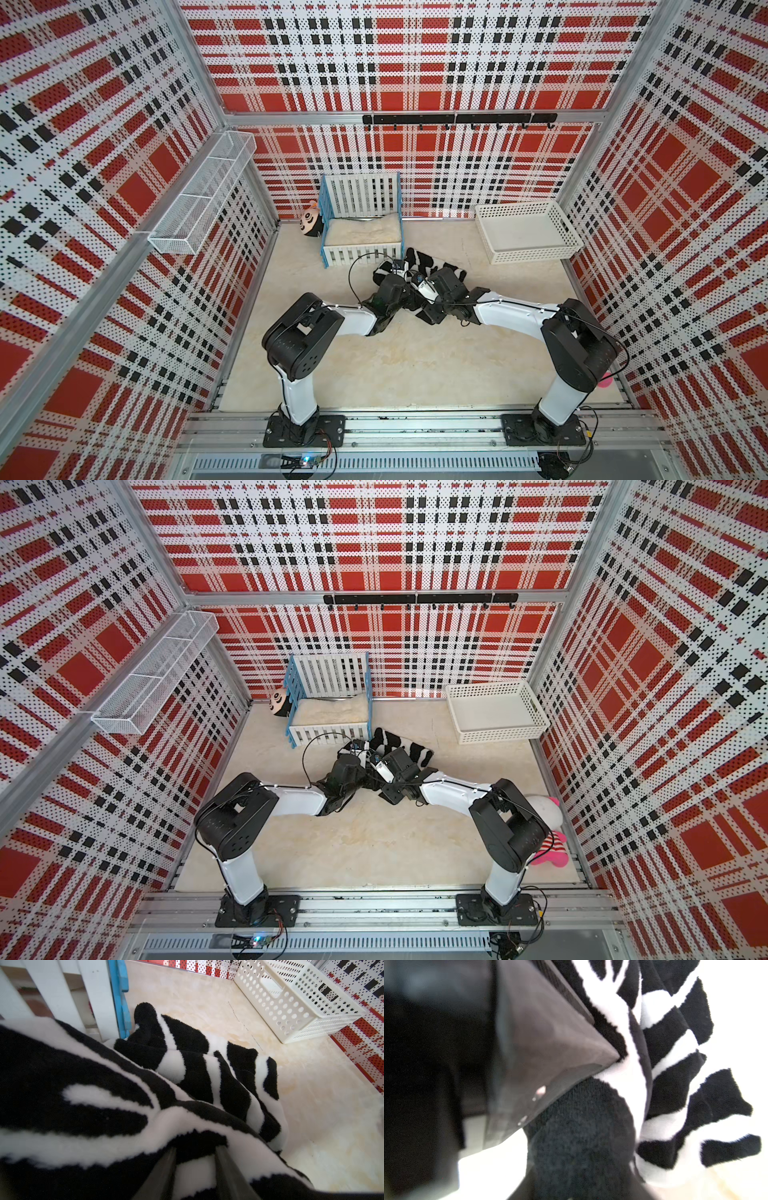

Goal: Roll up the pillowcase
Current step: Roll the pillowcase at the center of the board.

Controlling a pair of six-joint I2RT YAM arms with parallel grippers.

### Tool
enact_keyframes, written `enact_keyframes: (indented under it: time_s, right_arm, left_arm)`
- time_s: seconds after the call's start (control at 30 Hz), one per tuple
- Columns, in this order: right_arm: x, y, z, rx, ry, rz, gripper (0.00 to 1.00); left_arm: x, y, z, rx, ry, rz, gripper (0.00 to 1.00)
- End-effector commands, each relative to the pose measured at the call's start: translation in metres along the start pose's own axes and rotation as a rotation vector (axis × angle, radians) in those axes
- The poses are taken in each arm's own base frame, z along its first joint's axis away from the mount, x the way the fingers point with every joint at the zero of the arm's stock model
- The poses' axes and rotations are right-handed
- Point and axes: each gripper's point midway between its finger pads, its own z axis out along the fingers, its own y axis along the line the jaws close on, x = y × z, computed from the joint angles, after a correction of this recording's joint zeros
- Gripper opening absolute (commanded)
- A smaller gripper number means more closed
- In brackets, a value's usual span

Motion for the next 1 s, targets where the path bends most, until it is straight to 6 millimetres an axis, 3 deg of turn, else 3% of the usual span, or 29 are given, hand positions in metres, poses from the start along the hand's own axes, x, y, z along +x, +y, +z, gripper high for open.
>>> enact_keyframes:
  time_s: [0.0, 0.23, 0.4, 0.57, 0.97]
  right_arm:
    - [0.006, 0.019, -0.004, -0.088, 0.0, 0.014, 0.21]
    - [0.005, 0.064, -0.024, -0.398, -0.012, 0.141, 0.14]
    - [0.002, 0.079, -0.036, -0.601, -0.006, 0.26, 0.14]
    - [0.008, 0.058, -0.032, -0.689, 0.009, 0.478, 0.15]
    - [0.04, 0.025, 0.001, -0.81, 0.103, 0.871, 0.17]
  left_arm:
    - [0.001, 0.018, -0.014, -0.047, 0.05, -0.041, 0.37]
    - [-0.055, 0.042, -0.052, -0.089, -0.034, -0.111, 0.39]
    - [-0.074, 0.056, -0.075, -0.104, -0.074, -0.133, 0.39]
    - [-0.071, 0.063, -0.08, -0.123, -0.071, -0.125, 0.4]
    - [-0.046, 0.04, -0.067, -0.104, -0.069, -0.055, 0.41]
